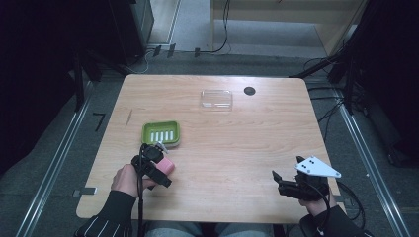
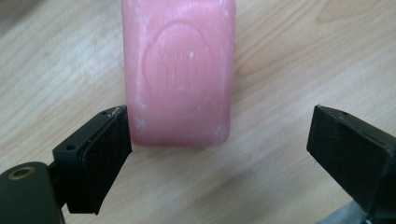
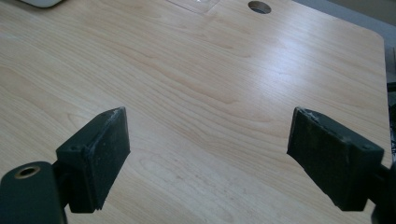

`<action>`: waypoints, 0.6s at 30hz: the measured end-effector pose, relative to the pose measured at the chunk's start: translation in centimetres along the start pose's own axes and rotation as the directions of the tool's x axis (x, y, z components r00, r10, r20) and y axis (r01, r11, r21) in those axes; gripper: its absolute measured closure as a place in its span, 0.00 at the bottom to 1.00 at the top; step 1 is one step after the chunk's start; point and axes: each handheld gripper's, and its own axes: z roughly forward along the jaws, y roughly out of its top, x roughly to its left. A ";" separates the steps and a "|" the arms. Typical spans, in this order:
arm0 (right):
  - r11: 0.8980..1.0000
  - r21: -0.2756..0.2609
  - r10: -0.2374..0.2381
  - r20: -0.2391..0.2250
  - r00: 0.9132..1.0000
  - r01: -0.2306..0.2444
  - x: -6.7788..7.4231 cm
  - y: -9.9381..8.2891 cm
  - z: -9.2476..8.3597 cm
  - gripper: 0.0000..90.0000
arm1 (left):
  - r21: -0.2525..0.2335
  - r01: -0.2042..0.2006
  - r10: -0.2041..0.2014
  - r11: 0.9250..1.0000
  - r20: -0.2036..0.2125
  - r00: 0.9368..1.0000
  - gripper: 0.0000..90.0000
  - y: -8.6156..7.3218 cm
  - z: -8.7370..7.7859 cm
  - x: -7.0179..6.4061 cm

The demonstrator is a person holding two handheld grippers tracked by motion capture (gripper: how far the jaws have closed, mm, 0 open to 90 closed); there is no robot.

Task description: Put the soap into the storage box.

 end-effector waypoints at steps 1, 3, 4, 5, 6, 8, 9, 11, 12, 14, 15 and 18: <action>1.000 0.001 0.001 -0.002 1.000 -0.001 0.0 0.0 0.0 0.15 | 0.000 0.003 -0.003 1.000 0.004 1.000 0.08 0.3 0.1 0.1; 1.000 0.001 0.000 -0.001 1.000 0.000 0.0 0.0 0.0 0.15 | 0.007 -0.001 0.001 1.000 0.003 1.000 0.08 0.5 0.2 0.2; 1.000 0.001 0.000 -0.001 1.000 0.000 0.0 0.0 0.0 0.15 | 0.007 -0.001 0.001 1.000 0.003 1.000 0.08 0.5 0.2 0.2; 1.000 0.001 0.001 -0.002 1.000 -0.001 0.0 0.0 0.0 0.15 | 0.010 -0.002 0.002 1.000 0.003 1.000 0.08 0.7 0.4 0.3; 1.000 0.001 0.001 -0.002 1.000 -0.001 0.0 0.0 0.0 0.15 | 0.010 -0.002 0.002 1.000 0.003 1.000 0.08 0.7 0.4 0.3; 1.000 0.002 0.000 -0.001 1.000 0.000 0.0 0.0 0.0 0.15 | 0.012 -0.002 0.003 1.000 -0.007 1.000 0.08 1.0 0.5 0.3; 1.000 0.001 0.000 -0.002 1.000 0.000 0.0 0.0 0.0 0.15 | 0.011 -0.001 0.001 1.000 -0.007 1.000 0.08 1.2 0.6 0.3; 1.000 0.000 0.001 -0.002 1.000 -0.001 0.0 0.0 0.0 0.15 | 0.012 -0.004 0.004 1.000 -0.015 1.000 0.08 1.4 0.8 0.3; 1.000 0.000 0.001 -0.002 1.000 -0.001 0.0 0.0 0.0 0.15 | 0.015 -0.004 0.005 1.000 -0.017 1.000 0.07 1.6 0.9 0.4; 1.000 0.000 0.002 -0.002 1.000 -0.002 0.0 0.0 0.0 0.15 | 0.018 0.000 0.001 1.000 -0.018 1.000 0.07 1.8 1.0 0.4; 1.000 0.000 0.002 -0.002 1.000 -0.002 0.0 0.0 0.0 0.15 | 0.022 -0.003 0.003 1.000 -0.019 1.000 0.07 1.9 1.1 0.5; 1.000 0.000 0.003 -0.002 1.000 -0.003 -0.1 0.0 0.0 0.15 | 0.021 0.003 -0.002 1.000 -0.023 1.000 0.07 2.2 1.2 0.7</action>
